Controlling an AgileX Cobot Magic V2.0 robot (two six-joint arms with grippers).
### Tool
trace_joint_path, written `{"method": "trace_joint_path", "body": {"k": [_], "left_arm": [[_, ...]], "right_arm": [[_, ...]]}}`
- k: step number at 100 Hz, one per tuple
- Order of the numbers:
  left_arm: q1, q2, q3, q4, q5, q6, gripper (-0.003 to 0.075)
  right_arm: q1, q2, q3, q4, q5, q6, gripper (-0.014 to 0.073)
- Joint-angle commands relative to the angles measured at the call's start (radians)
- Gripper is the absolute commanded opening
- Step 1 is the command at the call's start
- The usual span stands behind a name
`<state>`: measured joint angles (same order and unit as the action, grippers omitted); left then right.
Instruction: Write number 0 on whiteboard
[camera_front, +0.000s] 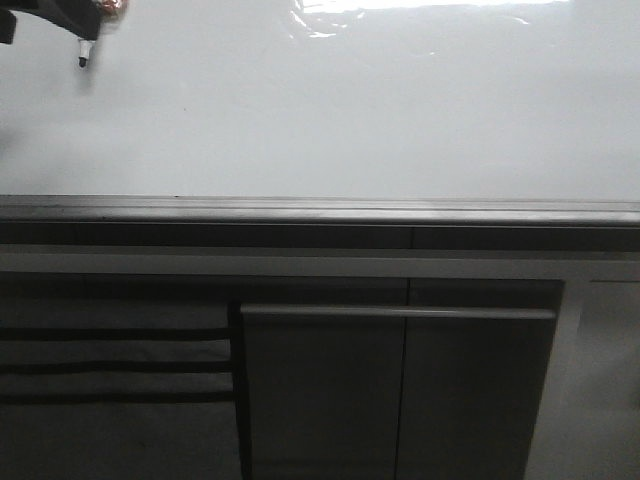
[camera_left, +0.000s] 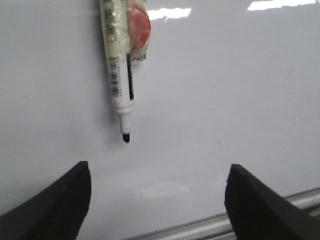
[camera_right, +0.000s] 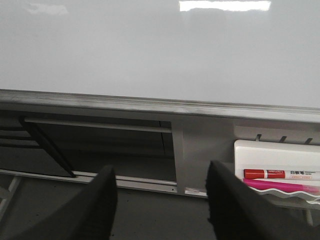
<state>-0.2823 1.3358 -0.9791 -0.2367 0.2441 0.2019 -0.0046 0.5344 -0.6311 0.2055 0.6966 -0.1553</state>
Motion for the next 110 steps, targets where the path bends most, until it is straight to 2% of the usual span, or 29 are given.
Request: {"method": "trace_joint_path", "body": {"k": [1, 31, 95, 101, 110], "left_arm": [[0.008, 0.042, -0.093, 0.006, -0.076, -0.011, 0.0512], [0.035, 0.163, -0.237, -0.004, -0.046, -0.011, 0.0498], [0.035, 0.204, -0.246, 0.009, -0.081, -0.011, 0.0008], [0.035, 0.195, -0.246, 0.021, -0.065, -0.011, -0.0021], [0.035, 0.165, -0.247, 0.064, 0.003, -0.001, -0.002]], "right_arm": [[-0.004, 0.012, -0.032, -0.002, -0.059, -0.006, 0.0363], [-0.004, 0.012, -0.032, -0.002, -0.057, -0.006, 0.0363], [-0.004, 0.012, -0.032, -0.002, -0.055, -0.006, 0.0363], [-0.004, 0.012, -0.032, -0.002, -0.055, -0.006, 0.0363], [-0.004, 0.012, -0.032, -0.002, -0.053, -0.006, 0.0363]]}}
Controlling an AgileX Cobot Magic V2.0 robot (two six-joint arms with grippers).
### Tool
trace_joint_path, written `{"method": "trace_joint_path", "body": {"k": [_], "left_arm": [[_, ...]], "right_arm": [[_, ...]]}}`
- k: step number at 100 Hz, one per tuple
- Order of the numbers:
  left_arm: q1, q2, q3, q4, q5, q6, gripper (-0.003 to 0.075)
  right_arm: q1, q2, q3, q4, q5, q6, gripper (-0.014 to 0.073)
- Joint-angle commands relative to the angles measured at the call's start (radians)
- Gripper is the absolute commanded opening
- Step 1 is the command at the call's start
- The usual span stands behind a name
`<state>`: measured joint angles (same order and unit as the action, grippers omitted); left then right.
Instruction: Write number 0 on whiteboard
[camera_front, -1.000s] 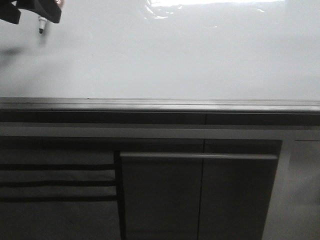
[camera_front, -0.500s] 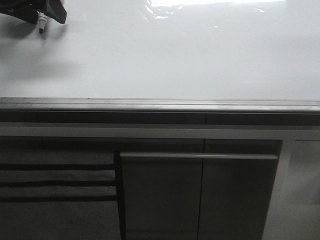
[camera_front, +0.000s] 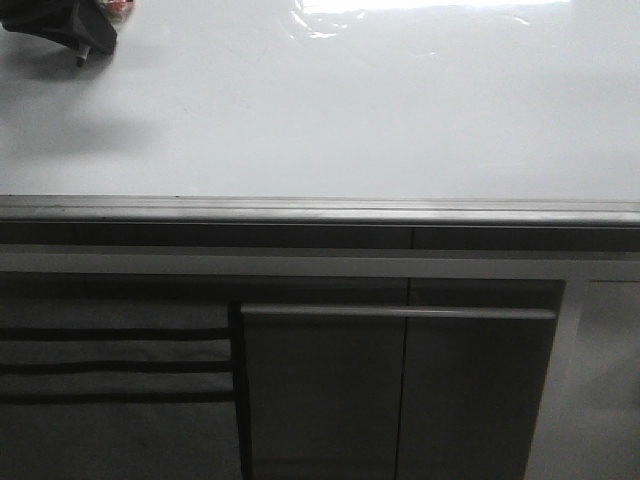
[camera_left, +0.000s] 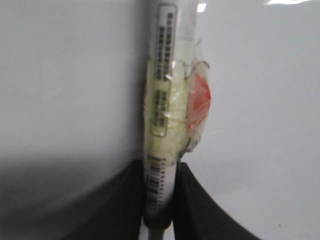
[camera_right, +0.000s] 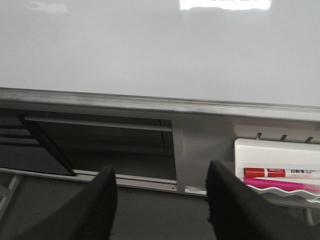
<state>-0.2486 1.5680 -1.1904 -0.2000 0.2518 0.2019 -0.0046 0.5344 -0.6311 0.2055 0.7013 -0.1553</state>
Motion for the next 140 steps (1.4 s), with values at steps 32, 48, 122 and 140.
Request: {"method": "trace_joint_path", "body": {"k": [32, 48, 122, 140], "left_arm": [[-0.141, -0.23, -0.035, 0.052, 0.479, 0.278, -0.002], [-0.327, -0.266, -0.035, 0.052, 0.701, 0.331, -0.002], [-0.714, -0.266, -0.035, 0.052, 0.826, 0.364, -0.002], [-0.714, -0.266, -0.035, 0.052, 0.802, 0.364, -0.002]], "right_arm": [[-0.004, 0.084, -0.118, 0.255, 0.099, -0.298, 0.0362], [0.004, 0.189, -0.154, 0.497, 0.215, -0.549, 0.0362], [0.563, 0.566, -0.36, 0.488, 0.219, -0.98, 0.0362], [0.584, 0.601, -0.363, 0.49, 0.183, -0.98, 0.0362]]}}
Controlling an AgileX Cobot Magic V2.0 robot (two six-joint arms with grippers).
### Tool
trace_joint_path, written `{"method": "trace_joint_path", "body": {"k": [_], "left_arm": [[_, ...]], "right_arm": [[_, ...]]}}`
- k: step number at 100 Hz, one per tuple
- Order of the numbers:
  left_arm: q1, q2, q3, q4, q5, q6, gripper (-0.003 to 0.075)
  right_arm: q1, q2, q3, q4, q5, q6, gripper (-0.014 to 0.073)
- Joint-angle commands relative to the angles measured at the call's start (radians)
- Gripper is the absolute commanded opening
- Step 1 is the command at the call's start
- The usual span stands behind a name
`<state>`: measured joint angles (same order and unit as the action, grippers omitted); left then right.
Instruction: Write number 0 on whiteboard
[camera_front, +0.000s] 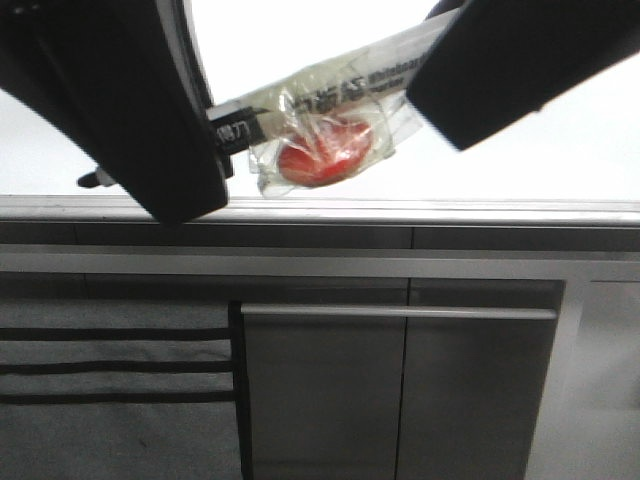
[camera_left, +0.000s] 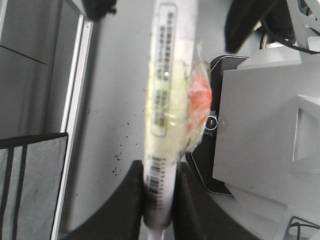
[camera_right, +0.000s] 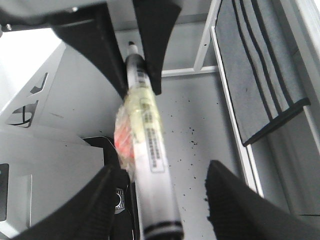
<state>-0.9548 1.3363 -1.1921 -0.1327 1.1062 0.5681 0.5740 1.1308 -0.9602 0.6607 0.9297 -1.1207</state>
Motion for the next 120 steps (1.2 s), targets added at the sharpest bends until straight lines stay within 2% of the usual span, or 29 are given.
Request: {"method": "trace_joint_path", "body": {"k": [1, 31, 81, 89, 109, 120], "left_arm": [[-0.008, -0.034, -0.034, -0.015, -0.053, -0.003, -0.002], [-0.008, -0.034, -0.034, 0.057, -0.099, -0.003, -0.002], [-0.008, -0.034, -0.034, 0.065, -0.133, -0.003, -0.002], [-0.008, -0.034, -0.034, 0.067, -0.133, -0.003, -0.002], [-0.008, -0.034, -0.034, 0.071, -0.133, -0.003, -0.002], [-0.008, -0.034, -0.034, 0.072, -0.133, -0.003, -0.002]], "right_arm": [[0.006, 0.004, -0.034, 0.038, -0.046, -0.015, 0.0362], [0.006, 0.009, -0.046, 0.043, -0.097, -0.015, 0.0362], [0.006, 0.057, -0.046, 0.104, -0.119, -0.049, 0.0358], [0.006, 0.057, -0.046, 0.104, -0.119, -0.049, 0.0308], [0.006, 0.057, -0.046, 0.108, -0.117, -0.049, 0.0087], [0.006, 0.057, -0.046, 0.108, -0.108, -0.049, 0.0024]]}}
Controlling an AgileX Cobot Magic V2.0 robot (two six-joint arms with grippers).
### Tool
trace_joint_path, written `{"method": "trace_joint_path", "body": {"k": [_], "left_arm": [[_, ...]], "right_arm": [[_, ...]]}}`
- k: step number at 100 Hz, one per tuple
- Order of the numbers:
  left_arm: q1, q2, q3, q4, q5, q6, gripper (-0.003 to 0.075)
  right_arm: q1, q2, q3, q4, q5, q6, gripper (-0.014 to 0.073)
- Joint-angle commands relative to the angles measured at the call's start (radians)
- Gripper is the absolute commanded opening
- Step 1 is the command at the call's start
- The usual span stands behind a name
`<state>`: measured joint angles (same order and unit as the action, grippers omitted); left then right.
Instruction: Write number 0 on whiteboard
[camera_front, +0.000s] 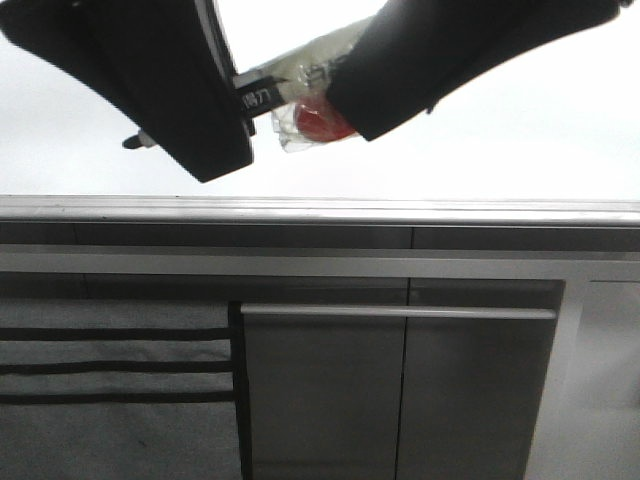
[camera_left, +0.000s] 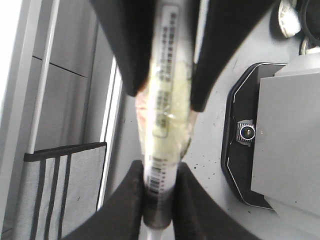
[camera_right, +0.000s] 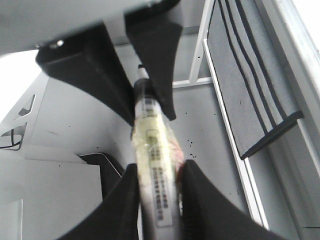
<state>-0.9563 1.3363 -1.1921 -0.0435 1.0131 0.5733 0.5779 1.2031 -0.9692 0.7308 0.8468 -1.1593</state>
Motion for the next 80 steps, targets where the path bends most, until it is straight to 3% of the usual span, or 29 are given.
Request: {"method": "trace_joint_path", "body": {"k": [1, 21, 28, 40, 50, 68, 80], "left_arm": [[-0.007, -0.034, -0.034, -0.017, -0.039, -0.008, -0.002], [-0.007, -0.034, -0.034, -0.017, -0.041, -0.02, 0.0006], [-0.007, -0.034, -0.034, -0.015, -0.041, -0.02, 0.009], [-0.007, -0.039, -0.034, -0.013, -0.058, -0.031, 0.0319], [0.01, -0.06, -0.034, 0.0, -0.1, -0.099, 0.0436], [0.066, -0.159, -0.034, 0.0, -0.139, -0.145, 0.0442], [0.102, -0.269, -0.01, -0.009, -0.163, -0.192, 0.0442]], "right_arm": [[0.002, -0.016, -0.037, 0.038, -0.023, -0.01, 0.0021], [0.002, -0.016, -0.037, 0.038, 0.001, -0.01, 0.0017], [0.002, -0.016, -0.037, 0.038, 0.001, -0.01, 0.0017], [0.002, -0.027, -0.037, 0.038, -0.001, -0.01, 0.0017], [0.0, -0.051, -0.037, 0.038, -0.008, -0.01, 0.0017], [-0.018, -0.122, -0.037, 0.038, -0.003, 0.024, 0.0017], [-0.094, -0.184, -0.032, 0.038, 0.007, 0.093, 0.0017]]}}
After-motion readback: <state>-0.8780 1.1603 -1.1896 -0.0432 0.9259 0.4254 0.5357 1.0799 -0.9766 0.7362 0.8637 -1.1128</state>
